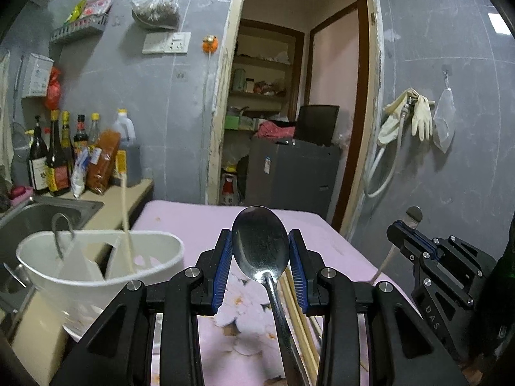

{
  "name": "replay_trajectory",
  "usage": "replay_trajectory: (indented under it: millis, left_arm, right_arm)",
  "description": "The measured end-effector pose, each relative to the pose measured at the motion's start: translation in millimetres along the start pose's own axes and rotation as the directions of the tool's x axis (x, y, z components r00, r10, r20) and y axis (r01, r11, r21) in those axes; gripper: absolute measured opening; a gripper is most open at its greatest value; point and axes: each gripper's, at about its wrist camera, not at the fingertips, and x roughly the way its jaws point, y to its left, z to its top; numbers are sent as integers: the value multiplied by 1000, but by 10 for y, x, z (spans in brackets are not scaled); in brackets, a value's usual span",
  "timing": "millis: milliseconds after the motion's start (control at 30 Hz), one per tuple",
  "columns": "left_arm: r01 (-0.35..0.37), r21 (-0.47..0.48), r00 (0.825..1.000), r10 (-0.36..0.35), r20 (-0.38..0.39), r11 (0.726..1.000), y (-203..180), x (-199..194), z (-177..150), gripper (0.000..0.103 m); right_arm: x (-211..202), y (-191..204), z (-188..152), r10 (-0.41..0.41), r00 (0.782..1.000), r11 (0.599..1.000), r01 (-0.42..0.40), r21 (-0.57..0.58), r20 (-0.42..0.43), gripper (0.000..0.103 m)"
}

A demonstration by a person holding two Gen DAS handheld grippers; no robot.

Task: Organize utensils
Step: 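Carry both spoons up and lower them into the white caddy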

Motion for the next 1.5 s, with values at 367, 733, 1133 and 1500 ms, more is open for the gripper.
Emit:
replay_trajectory:
  millis: [367,733,1133,1500]
  left_arm:
    - [-79,-12,994,79,75,997,500,-340,395,30]
    - [-237,-71,962,244,125,969,1277,-469,649,30]
    - [-412,-154,893,431,128,898,1740,-263,409,30]
    - [-467,-158,865,487,120,870,1800,-80,185,30]
  right_arm:
    - [139,220,605,168,985,982,-171,87,42,0]
    - [355,681,1331,286,943,946,-306,110,168,0]
    - [810,1250,1216,382,921,918,-388,82,79,0]
    - [976,1363,904,415,910,905,-412,104,-7,0]
